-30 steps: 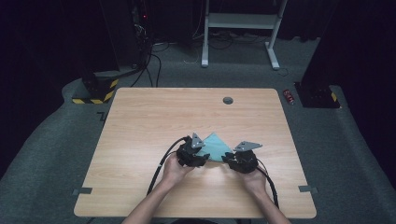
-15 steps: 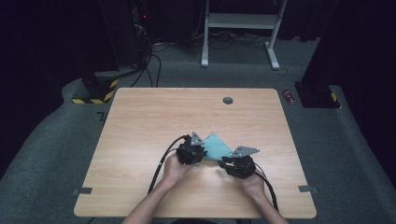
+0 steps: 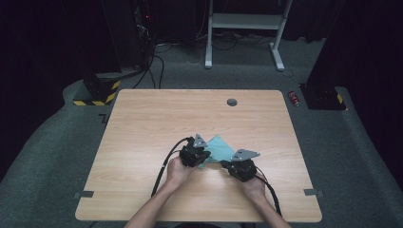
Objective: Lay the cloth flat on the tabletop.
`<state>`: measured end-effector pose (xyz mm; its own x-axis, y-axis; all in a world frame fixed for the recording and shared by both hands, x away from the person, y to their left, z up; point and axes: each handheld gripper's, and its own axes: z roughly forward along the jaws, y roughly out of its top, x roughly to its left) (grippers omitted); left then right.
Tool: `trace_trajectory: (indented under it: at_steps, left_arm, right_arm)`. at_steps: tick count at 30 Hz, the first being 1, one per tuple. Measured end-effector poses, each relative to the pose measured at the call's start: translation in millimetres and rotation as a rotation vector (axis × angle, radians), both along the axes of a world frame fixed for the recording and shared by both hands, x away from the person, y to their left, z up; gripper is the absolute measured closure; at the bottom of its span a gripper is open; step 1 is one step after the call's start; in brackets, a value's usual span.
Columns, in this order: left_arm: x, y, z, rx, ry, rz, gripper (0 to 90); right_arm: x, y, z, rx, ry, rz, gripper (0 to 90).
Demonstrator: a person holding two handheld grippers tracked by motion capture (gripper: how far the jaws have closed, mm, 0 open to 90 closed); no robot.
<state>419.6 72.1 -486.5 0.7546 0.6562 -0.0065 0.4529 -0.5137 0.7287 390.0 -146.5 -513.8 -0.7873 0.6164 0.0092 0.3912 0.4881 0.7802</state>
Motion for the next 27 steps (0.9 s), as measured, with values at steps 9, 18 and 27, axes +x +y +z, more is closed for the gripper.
trace_trajectory:
  at_steps: [9, 18, 27]
  left_arm:
    - [8.0, 4.9, 9.9, -0.015, -0.036, 0.059, 90.0]
    - [12.0, 15.1, 7.9, -0.014, -0.025, 0.099, 90.0]
    - [9.4, 10.8, 8.1, -0.004, -0.032, 0.069, 90.0]
  right_arm:
    - [-1.5, -2.8, 2.2, -0.008, -0.015, -0.006, 90.0]
    - [-0.4, -8.1, 3.3, 0.02, -0.023, -0.031, 82.1]
    - [6.3, -2.6, 6.4, 0.048, -0.029, -0.069, 66.2]
